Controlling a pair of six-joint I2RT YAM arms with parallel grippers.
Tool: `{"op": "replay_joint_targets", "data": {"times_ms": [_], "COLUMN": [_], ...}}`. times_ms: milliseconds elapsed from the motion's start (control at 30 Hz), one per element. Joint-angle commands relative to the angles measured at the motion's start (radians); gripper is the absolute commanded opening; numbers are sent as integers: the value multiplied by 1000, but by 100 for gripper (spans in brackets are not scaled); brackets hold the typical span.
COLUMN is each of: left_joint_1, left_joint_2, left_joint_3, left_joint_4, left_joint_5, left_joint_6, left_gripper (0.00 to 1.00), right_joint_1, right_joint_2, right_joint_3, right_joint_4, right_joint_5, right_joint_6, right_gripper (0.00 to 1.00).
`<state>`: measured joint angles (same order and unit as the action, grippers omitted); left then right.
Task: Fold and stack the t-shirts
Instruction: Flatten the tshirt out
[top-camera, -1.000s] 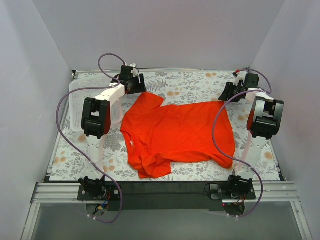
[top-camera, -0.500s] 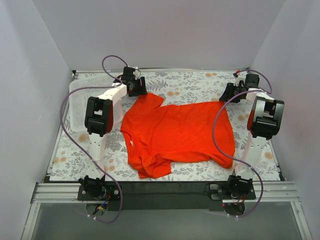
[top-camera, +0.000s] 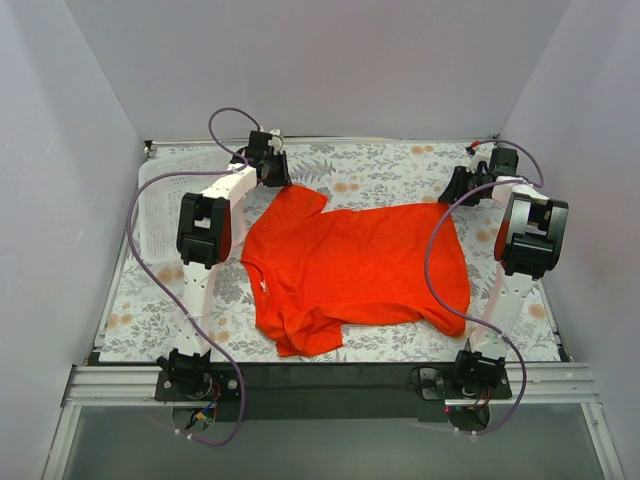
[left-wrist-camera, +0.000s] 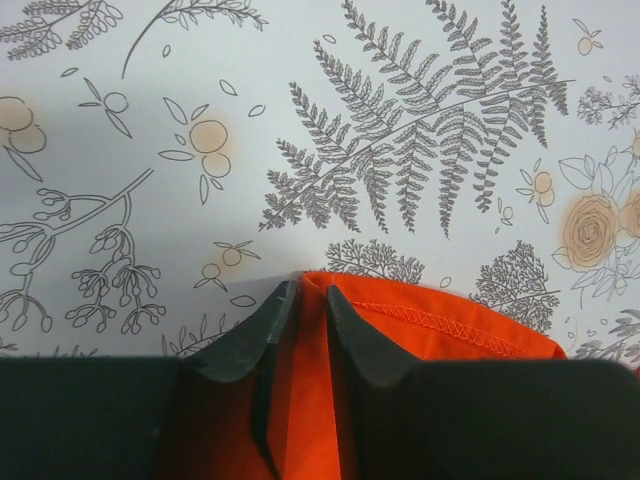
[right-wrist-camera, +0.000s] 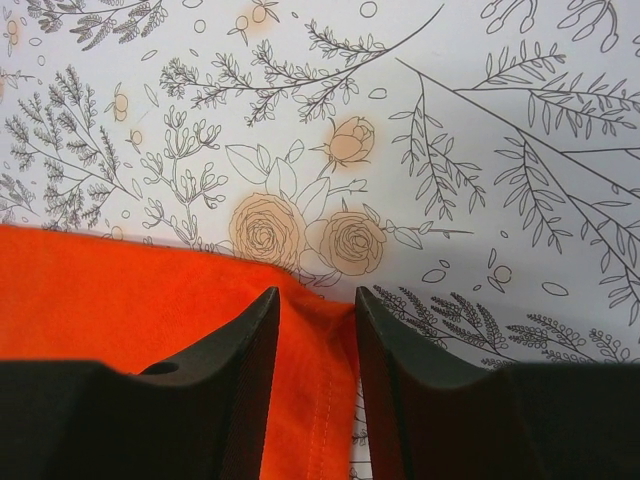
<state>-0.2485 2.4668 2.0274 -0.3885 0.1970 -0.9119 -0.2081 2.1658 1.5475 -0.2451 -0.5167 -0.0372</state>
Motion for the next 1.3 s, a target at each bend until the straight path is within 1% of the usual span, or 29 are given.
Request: {"op": "replay_joint_targets", "data": {"times_ms": [0,100,167,200,267,300,367,500,533,633,667,733,867,967,1033,1167,1267], "left_joint_1": [2,2,2,2,2,2,2,2,2,3,3,6,32,49,51,51,52], "left_joint_2": [-9,-14,-19,-20,-28,-34,-45,-100,-135,-201,-215,-200,-144,-121,-100,-83,-107], "left_joint_3": [1,-6,-6,-6,-7,-7,-9,-41,-56,-149,-157,-119,-49,-41,-1,22,19], "left_joint_4": [-6,0,8,11,26,33,51,104,121,244,284,304,356,466,511,598,600], "left_joint_5": [54,71,78,78,76,71,61,36,33,1,-8,-40,-59,-59,-60,-68,-44], "left_joint_6": [24,27,25,24,19,18,15,27,30,42,42,33,-31,-85,-113,-146,-151], "left_gripper": [18,13,10,7,3,0,0,0,0,0,0,0,0,0,0,0,0], "right_joint_1": [-4,-2,-4,-4,-5,-4,-7,-17,-20,-25,-25,-25,-25,-27,-25,-25,-25], "right_joint_2": [5,0,-1,-1,-4,-6,-8,-40,-52,-112,-115,-84,37,100,123,141,114], "right_joint_3": [8,5,5,5,6,11,19,42,31,0,5,57,215,288,324,349,289], "right_joint_4": [-23,-25,-26,-26,-26,-25,-25,-8,6,114,136,191,205,236,248,279,286], "right_joint_5": [-19,-16,-14,-11,-11,-9,-11,-51,-77,-98,-95,-77,-86,-88,-85,-101,-134], "right_joint_6": [-4,-3,-1,-1,0,0,11,31,31,88,103,140,212,255,267,280,264], "right_gripper": [36,35,32,30,20,9,1,1,1,1,1,1,1,1,1,1,1]}}
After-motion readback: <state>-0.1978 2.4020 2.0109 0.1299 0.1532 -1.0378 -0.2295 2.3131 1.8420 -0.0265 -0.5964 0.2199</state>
